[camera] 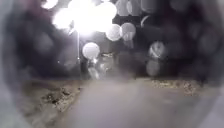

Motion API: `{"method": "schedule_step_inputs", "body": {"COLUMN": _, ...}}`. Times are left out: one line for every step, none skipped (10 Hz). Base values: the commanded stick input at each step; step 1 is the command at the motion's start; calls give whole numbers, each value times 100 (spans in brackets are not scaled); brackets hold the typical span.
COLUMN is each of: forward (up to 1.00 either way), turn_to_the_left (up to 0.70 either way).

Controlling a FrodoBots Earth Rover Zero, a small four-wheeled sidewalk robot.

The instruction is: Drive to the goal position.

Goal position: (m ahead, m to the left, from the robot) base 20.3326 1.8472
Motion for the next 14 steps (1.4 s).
{"method": "schedule_step_inputs", "body": {"forward": 70, "turn_to_the_left": 0}}
{"method": "schedule_step_inputs", "body": {"forward": 70, "turn_to_the_left": 0}}
{"method": "schedule_step_inputs", "body": {"forward": 70, "turn_to_the_left": 2}}
{"method": "schedule_step_inputs", "body": {"forward": 70, "turn_to_the_left": 12}}
{"method": "schedule_step_inputs", "body": {"forward": 70, "turn_to_the_left": 14}}
{"method": "schedule_step_inputs", "body": {"forward": 70, "turn_to_the_left": 10}}
{"method": "schedule_step_inputs", "body": {"forward": 70, "turn_to_the_left": 0}}
{"method": "schedule_step_inputs", "body": {"forward": 70, "turn_to_the_left": 0}}
{"method": "schedule_step_inputs", "body": {"forward": 70, "turn_to_the_left": 0}}
{"method": "schedule_step_inputs", "body": {"forward": 70, "turn_to_the_left": 0}}
{"method": "schedule_step_inputs", "body": {"forward": 70, "turn_to_the_left": 0}}
{"method": "schedule_step_inputs", "body": {"forward": 70, "turn_to_the_left": 0}}
{"method": "schedule_step_inputs", "body": {"forward": 70, "turn_to_the_left": 0}}
{"method": "schedule_step_inputs", "body": {"forward": 45, "turn_to_the_left": 0}}
